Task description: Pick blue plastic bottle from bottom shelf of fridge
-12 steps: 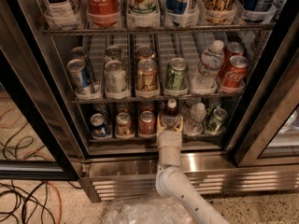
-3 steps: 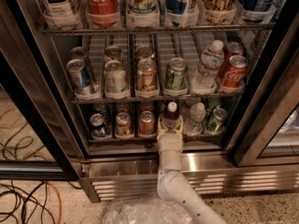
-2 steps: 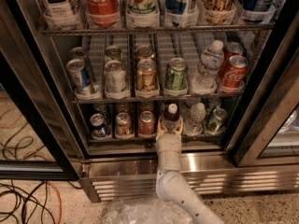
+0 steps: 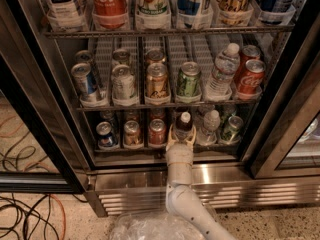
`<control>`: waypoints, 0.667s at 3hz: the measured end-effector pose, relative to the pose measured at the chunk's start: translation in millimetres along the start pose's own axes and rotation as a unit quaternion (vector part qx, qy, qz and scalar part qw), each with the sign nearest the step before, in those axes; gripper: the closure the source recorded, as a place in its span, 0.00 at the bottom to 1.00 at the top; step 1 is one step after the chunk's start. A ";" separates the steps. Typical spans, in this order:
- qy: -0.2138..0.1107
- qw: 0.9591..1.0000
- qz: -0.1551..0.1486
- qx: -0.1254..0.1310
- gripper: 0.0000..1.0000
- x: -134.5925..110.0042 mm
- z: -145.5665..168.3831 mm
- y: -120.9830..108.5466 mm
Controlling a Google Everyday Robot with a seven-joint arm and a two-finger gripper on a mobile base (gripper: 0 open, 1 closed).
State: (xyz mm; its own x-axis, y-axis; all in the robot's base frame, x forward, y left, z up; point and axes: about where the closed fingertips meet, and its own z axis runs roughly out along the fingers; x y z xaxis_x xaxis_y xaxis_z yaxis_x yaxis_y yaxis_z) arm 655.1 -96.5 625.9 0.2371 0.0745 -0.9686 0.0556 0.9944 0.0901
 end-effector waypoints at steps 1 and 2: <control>-0.008 1.000 0.001 0.000 1.00 -4.8 -0.2 -0.3; -0.042 0.999 0.003 -0.004 1.00 -30.0 -1.2 -1.3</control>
Offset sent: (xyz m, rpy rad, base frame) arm -0.0241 -0.0076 0.0708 -0.0056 -0.2100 0.0076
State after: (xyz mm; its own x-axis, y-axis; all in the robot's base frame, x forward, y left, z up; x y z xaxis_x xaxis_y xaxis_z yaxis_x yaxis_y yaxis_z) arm 646.7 -99.9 654.5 0.3178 0.0739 -0.9453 0.0461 0.9946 0.0932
